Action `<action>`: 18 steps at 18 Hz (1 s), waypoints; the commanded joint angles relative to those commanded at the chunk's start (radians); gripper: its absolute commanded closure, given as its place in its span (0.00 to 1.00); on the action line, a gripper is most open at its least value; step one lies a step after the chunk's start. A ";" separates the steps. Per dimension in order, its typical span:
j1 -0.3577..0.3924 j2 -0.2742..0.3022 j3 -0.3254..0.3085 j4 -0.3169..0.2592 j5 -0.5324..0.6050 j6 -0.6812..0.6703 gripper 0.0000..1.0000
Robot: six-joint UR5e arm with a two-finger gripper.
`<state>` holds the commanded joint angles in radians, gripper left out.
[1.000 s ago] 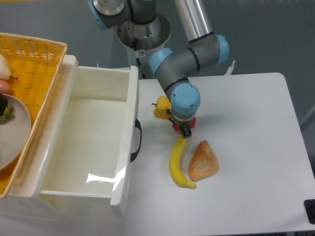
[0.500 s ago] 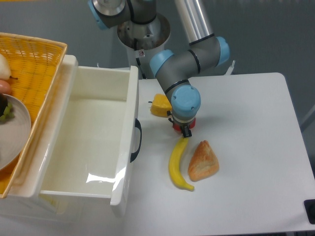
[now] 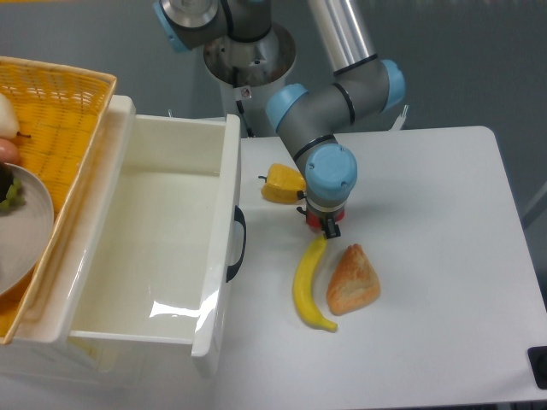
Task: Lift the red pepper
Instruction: 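Lift the red pepper and carry it away from the yellow pepper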
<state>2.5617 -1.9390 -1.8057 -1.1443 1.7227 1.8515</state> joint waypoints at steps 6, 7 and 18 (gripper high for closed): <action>0.055 0.005 0.091 -0.017 -0.011 -0.011 0.62; 0.064 0.003 0.106 -0.015 -0.012 -0.012 0.62; 0.121 -0.087 0.293 -0.008 -0.072 -0.152 0.64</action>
<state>2.6829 -2.0263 -1.5127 -1.1520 1.6506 1.6999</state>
